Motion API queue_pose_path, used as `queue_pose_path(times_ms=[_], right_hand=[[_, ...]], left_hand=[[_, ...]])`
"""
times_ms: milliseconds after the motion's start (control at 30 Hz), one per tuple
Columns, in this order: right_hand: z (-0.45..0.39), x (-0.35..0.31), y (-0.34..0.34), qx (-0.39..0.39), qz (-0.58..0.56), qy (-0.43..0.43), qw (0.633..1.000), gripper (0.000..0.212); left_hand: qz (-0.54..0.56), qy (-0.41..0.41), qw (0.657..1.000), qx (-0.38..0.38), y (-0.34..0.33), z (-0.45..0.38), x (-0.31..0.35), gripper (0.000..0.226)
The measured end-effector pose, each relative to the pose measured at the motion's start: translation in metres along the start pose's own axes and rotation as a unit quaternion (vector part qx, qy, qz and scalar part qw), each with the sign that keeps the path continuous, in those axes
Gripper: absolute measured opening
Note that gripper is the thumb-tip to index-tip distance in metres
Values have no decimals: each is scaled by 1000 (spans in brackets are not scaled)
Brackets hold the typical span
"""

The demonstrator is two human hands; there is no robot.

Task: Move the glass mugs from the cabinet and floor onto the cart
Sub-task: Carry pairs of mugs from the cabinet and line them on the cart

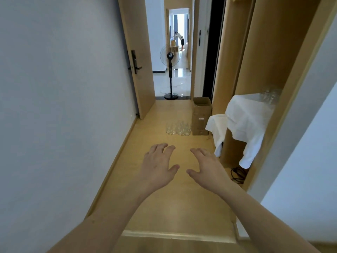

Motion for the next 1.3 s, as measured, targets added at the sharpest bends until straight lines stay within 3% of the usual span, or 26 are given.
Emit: queue_pose_path(times_ms=[433, 667, 933, 1300], right_hand=[[-138, -15, -23, 72, 43, -95, 992, 71], [-186, -21, -60, 63, 64, -142, 986, 72], [-240, 9, -78, 55, 70, -177, 980, 71], [-342, 111, -74, 85, 58, -209, 973, 73]], left_hand=[[58, -104, 993, -9, -38, -161, -84, 67], [88, -128, 987, -34, -70, -218, -127, 66], [108, -154, 980, -63, -113, -275, -133, 66], [94, -191, 975, -70, -181, -398, -92, 63]])
Point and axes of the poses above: each hand's wrist, its own z-axis away from the middle knuckle, its own y-axis out of the back of the hand, x = y × z, the point moved 2 cm from there along -z, towards the middle knuckle, and after that the axes turned 11 degrees about x, right-handed, at the moved point
